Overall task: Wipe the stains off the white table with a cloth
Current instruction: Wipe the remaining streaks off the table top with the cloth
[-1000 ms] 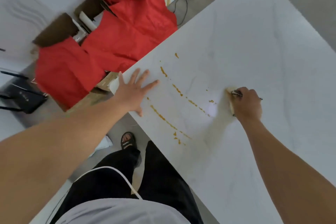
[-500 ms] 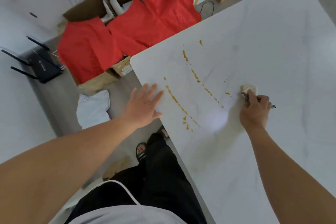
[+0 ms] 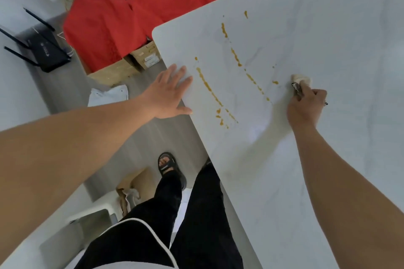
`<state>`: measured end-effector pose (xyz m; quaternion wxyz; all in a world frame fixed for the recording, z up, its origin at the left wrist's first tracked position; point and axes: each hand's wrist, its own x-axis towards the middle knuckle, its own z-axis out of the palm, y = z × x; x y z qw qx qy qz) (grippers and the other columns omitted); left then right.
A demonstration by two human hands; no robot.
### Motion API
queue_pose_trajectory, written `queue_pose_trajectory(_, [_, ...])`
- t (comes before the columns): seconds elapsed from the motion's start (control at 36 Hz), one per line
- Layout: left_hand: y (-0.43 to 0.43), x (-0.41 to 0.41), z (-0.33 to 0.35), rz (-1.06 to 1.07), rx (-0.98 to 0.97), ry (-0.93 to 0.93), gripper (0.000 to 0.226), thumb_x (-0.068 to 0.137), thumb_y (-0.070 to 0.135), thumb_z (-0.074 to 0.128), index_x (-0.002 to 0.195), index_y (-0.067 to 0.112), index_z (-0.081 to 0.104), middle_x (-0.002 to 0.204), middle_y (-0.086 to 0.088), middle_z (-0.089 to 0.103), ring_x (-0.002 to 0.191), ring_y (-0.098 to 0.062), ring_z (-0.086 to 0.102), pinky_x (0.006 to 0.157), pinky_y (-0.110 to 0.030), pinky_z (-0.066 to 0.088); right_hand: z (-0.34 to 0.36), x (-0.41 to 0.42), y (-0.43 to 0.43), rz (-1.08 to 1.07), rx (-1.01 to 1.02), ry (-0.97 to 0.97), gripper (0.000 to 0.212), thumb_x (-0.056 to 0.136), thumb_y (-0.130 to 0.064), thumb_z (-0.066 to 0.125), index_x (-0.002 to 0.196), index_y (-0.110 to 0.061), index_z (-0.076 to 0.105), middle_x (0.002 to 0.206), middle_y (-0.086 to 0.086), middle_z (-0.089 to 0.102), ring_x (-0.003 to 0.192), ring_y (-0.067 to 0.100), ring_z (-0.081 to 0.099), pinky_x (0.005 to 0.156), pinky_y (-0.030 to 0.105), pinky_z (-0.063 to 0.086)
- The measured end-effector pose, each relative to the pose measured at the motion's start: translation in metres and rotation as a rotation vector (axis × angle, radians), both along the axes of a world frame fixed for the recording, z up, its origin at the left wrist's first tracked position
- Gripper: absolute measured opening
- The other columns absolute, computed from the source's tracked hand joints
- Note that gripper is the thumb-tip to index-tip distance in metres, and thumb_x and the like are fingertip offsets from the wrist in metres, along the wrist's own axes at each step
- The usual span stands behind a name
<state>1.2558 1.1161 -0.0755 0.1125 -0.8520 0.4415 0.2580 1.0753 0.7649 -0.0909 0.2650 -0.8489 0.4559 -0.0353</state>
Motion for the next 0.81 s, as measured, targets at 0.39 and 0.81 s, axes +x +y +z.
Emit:
queue_pose_trajectory(0.39, [0.003,0.006,0.005,-0.178,-0.013,-0.123,0.11,0.084,0.084,-0.002,0.162,0.007,0.001,0.168,-0.025,-0.001,0.154,-0.046,0.001,0.124,-0.058,0.001,-0.005,-0.015,0.026,0.237,-0.148,-0.086,0.041,0.094,-0.006,0.05,0.132,-0.016,0.061,0.119,0.015,0.045,0.106,0.036,0.046,0.094,0.039,0.044])
queue_pose_trajectory(0.81, [0.002,0.005,0.003,-0.186,0.019,-0.18,0.106,0.085,0.083,-0.005,0.161,0.01,-0.012,0.169,-0.021,-0.009,0.156,-0.042,-0.007,0.126,-0.056,-0.001,-0.009,-0.019,0.069,0.32,-0.186,-0.117,0.037,0.089,0.004,0.05,0.118,-0.011,0.067,0.111,0.017,0.052,0.1,0.037,0.047,0.083,0.034,0.039])
